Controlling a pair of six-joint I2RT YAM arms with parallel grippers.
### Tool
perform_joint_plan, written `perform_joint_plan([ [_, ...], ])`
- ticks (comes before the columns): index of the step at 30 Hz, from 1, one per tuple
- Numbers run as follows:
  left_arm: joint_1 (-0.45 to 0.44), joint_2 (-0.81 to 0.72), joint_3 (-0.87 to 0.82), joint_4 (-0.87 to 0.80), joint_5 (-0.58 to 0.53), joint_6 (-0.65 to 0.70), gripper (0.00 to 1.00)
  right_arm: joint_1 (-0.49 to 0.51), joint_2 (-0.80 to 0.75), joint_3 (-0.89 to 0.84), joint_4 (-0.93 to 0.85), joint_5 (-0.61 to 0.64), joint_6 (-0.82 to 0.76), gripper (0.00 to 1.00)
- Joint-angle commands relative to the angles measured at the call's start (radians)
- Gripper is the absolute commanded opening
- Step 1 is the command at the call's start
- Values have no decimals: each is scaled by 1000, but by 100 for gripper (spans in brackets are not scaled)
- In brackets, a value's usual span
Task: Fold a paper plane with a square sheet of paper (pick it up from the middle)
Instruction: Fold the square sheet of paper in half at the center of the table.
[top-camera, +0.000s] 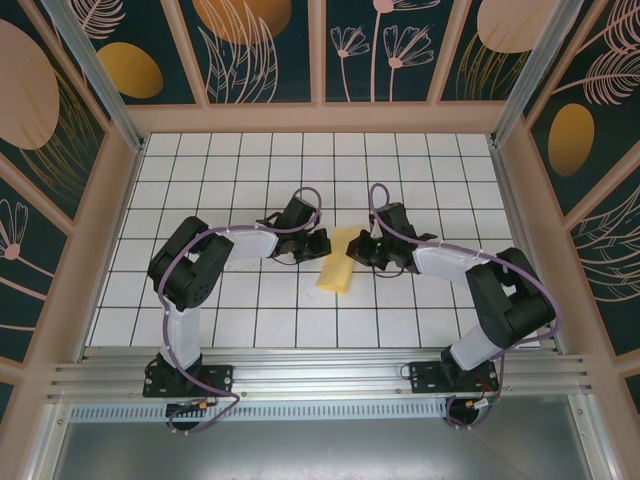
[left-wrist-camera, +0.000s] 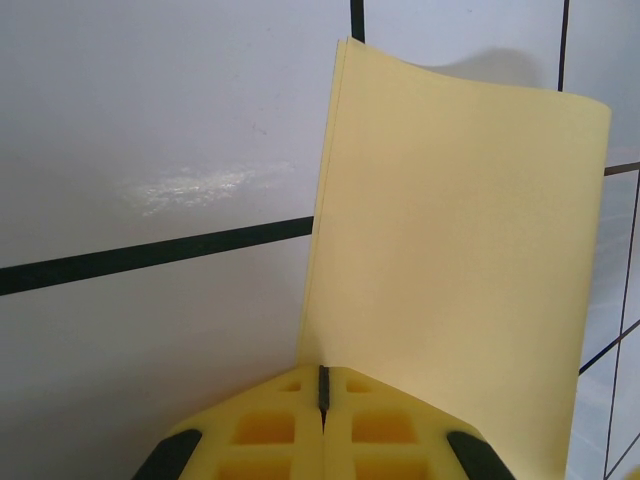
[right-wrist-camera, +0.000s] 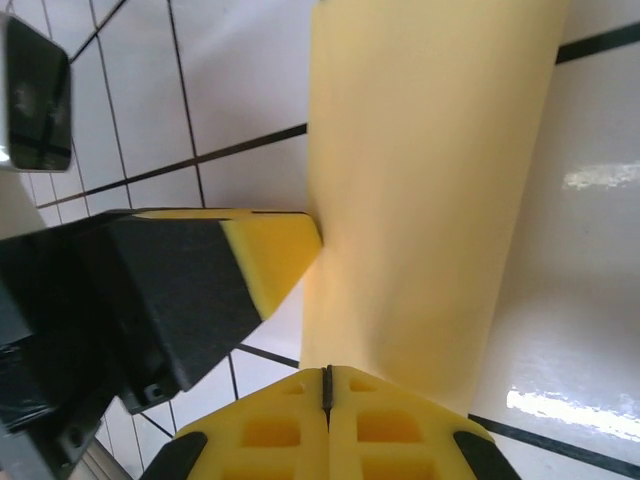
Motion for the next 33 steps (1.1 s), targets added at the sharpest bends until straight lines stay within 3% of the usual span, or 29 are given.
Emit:
perform_joint_plan([
  [1, -3, 46, -16, -84, -61, 25, 0, -12, 29, -12, 42, -45, -20, 4],
  [17, -3, 69, -14, -86, -55, 32, 0, -32, 72, -184, 121, -12, -23, 10],
  [22, -3, 68, -16, -89, -56, 36, 0, -31, -17, -167, 86, -4, -36, 10],
  [28, -3, 66, -16, -89, -59, 38, 0, -23, -58, -166, 170, -119, -3, 10],
  [33, -3, 64, -17, -91, -65, 39, 0, 0, -13, -189, 208, -111, 48, 8],
])
